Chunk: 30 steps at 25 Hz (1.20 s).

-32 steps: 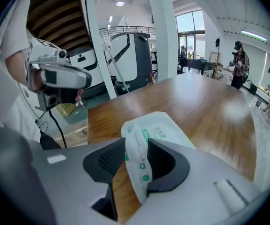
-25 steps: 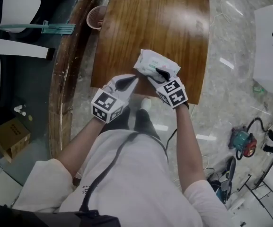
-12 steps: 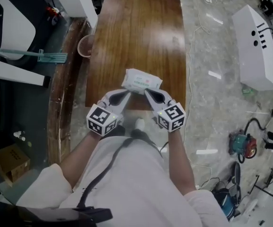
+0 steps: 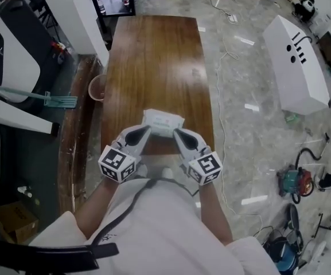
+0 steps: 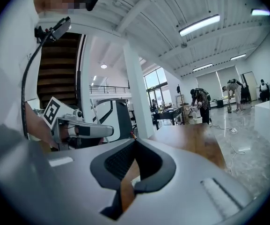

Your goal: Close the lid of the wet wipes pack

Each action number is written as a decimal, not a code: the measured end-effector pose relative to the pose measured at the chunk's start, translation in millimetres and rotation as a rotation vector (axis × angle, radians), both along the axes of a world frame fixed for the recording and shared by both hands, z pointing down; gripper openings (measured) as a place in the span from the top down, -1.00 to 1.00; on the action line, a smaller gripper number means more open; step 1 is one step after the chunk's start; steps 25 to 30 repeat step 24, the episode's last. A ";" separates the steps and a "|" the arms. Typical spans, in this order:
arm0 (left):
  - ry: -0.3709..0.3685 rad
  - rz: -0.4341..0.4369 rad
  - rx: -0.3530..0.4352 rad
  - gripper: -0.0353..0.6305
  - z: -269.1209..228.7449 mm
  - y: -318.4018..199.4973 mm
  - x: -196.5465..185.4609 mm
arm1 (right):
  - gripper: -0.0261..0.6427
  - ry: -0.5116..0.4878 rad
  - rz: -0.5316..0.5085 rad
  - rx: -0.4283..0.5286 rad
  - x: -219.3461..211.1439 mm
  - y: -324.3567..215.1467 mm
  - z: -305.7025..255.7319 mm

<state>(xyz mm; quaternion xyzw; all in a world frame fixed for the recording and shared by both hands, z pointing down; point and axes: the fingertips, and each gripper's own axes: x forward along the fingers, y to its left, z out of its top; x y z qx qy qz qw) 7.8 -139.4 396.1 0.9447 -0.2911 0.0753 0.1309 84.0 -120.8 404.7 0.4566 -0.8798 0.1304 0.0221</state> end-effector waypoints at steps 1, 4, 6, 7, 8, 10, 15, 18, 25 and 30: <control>0.002 0.002 0.006 0.89 -2.8 -1.2 1.1 | 0.89 -0.003 0.008 0.004 2.0 0.6 -2.2; 0.009 0.007 0.022 0.89 -10.0 -3.4 4.7 | 0.90 -0.005 0.025 0.014 7.3 -0.1 -8.0; 0.009 0.010 0.024 0.89 -11.2 -2.5 7.3 | 0.89 0.003 0.032 0.018 9.9 -0.4 -9.4; 0.010 0.011 0.023 0.89 -10.9 -1.8 8.2 | 0.90 0.006 0.035 0.017 10.9 -0.6 -9.1; 0.010 0.012 0.023 0.89 -10.6 -1.5 8.6 | 0.90 0.009 0.038 0.015 11.5 -1.3 -8.6; 0.010 0.010 0.024 0.89 -10.5 -3.6 7.6 | 0.90 0.016 0.041 0.015 11.8 -3.8 -8.5; 0.007 -0.023 0.024 0.89 -10.8 -14.4 -6.7 | 0.90 0.028 0.039 0.011 7.8 -5.1 -7.3; 0.006 -0.033 0.023 0.89 -9.4 -17.5 -11.6 | 0.90 0.038 0.033 0.005 5.3 -5.7 -3.9; 0.010 -0.028 0.019 0.89 -3.6 -16.5 -7.7 | 0.90 0.054 0.022 0.004 4.6 -9.1 -0.1; 0.010 -0.028 0.019 0.89 -3.6 -16.5 -7.7 | 0.90 0.054 0.022 0.004 4.6 -9.1 -0.1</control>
